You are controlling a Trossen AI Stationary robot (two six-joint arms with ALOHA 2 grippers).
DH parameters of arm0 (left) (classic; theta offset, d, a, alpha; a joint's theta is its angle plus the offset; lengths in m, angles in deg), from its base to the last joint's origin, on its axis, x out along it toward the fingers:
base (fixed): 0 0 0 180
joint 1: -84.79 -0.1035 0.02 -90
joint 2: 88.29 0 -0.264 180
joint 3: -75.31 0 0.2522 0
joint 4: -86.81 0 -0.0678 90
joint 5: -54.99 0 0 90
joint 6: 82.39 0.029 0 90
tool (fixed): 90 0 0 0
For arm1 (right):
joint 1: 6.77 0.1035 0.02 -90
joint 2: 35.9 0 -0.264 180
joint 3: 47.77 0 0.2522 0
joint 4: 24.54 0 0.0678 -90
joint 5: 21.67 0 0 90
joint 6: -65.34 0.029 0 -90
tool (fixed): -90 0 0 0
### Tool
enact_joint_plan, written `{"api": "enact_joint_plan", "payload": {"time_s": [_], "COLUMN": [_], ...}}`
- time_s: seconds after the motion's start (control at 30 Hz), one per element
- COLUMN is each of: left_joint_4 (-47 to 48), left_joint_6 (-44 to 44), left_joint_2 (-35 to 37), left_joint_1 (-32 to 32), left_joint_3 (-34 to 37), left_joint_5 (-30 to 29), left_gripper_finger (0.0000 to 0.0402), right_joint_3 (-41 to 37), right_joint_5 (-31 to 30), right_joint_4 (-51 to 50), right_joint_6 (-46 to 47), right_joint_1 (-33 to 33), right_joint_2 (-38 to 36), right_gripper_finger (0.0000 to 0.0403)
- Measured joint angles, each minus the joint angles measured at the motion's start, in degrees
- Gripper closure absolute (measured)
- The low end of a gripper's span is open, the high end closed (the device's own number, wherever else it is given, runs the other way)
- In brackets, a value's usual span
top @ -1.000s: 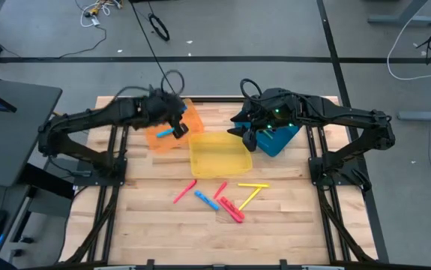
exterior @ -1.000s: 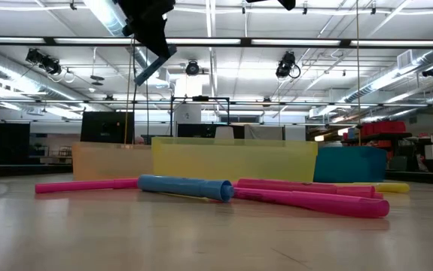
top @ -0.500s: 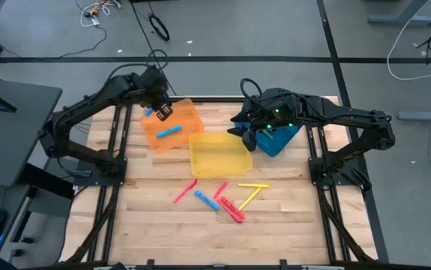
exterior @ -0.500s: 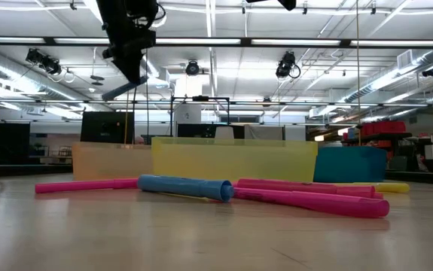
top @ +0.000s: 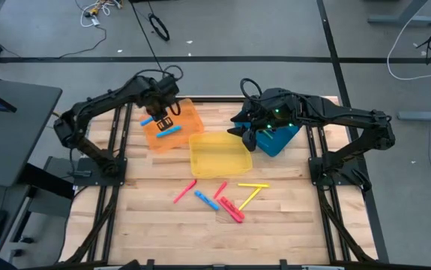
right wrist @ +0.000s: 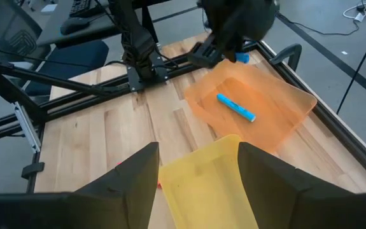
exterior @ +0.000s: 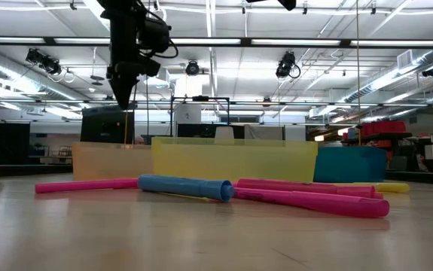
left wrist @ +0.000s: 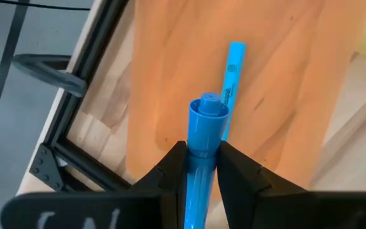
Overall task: Pick & Place Markers
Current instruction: Put the top blue highlighter pen into the orange bin
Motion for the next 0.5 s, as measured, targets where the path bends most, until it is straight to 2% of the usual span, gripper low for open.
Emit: {"api": "enact_joint_plan", "payload": {"time_s": [0.2,0.5], "left_joint_4": [-2.42,-4.71], "left_joint_6": [1.91,5.04], "left_joint_2": [-3.59,-4.24], "left_joint_1": [0.04,0.22], "left_joint_3": [0.00,0.00], "left_joint_5": [-0.89,0.07], "left_gripper_finger": [0.0330,0.0330], "right_joint_3": [0.00,0.00], "right_joint_5": [0.00,0.00], "right_joint_4": [0.00,0.00], "right_joint_6": [0.11,0.10], "right_joint_1": [0.00,0.00], "right_joint_2": [0.00,0.00], "right_gripper_finger": [0.0187,0.0187]}}
